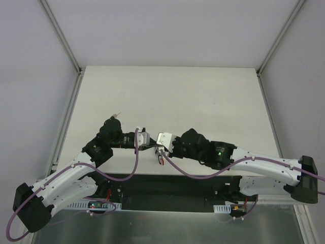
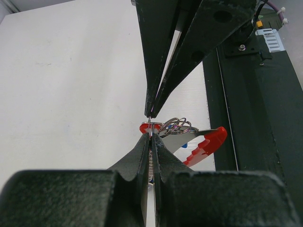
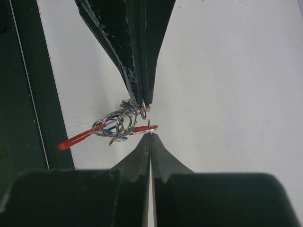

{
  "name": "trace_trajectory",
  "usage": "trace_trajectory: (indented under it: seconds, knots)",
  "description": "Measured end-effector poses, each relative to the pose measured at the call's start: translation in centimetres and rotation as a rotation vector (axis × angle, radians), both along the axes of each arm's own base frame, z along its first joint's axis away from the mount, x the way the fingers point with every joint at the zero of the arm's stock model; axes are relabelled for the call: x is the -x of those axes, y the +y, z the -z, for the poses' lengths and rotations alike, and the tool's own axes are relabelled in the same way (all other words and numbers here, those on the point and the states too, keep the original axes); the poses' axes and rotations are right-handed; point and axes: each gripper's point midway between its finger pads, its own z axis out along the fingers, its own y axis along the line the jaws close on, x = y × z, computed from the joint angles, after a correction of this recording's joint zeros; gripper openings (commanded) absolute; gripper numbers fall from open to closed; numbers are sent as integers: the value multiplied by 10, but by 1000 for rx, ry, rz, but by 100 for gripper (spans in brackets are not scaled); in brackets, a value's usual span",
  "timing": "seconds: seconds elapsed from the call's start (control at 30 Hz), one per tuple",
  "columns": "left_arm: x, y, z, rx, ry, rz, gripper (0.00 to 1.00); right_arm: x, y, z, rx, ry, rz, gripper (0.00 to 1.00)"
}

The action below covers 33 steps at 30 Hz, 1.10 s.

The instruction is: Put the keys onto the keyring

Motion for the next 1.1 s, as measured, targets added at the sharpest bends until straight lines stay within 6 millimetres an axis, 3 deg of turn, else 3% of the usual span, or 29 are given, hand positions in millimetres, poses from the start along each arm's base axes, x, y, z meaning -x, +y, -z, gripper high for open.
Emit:
trace_trajectory:
  seconds: [1.1]
  knots:
    - [-2,0,1,-3,-1,-10,0,2,3,-6,-17,12,-9,2]
